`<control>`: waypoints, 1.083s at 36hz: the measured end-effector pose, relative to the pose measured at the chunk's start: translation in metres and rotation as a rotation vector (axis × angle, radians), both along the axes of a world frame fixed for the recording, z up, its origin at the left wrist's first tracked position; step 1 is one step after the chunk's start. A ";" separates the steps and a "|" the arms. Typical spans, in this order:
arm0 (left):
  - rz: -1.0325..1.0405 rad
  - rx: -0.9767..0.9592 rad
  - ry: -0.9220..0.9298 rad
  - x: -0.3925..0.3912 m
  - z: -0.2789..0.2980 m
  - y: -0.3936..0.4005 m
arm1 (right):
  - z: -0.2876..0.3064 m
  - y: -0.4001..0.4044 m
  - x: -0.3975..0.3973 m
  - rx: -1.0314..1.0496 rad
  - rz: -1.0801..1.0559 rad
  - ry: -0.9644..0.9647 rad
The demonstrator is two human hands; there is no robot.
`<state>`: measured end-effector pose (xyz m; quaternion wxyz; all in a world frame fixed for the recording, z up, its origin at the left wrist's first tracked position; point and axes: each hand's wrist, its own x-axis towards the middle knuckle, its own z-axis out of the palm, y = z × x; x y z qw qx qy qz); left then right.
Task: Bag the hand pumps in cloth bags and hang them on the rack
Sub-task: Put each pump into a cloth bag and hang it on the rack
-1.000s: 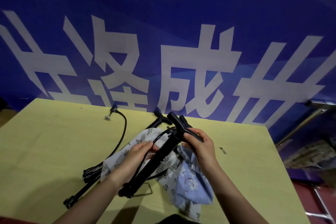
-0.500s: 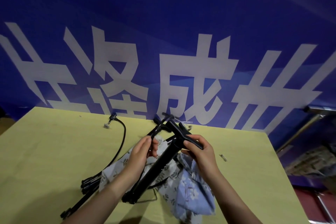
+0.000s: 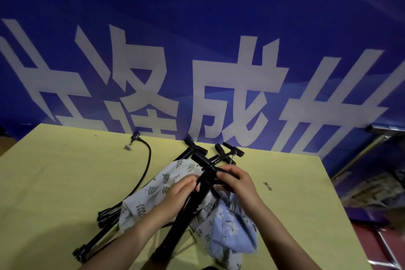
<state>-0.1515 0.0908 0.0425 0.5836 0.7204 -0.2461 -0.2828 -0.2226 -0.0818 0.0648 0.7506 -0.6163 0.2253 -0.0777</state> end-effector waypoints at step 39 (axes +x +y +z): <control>0.021 -0.002 0.515 0.002 -0.021 -0.038 | 0.003 -0.002 0.027 -0.200 0.082 -0.060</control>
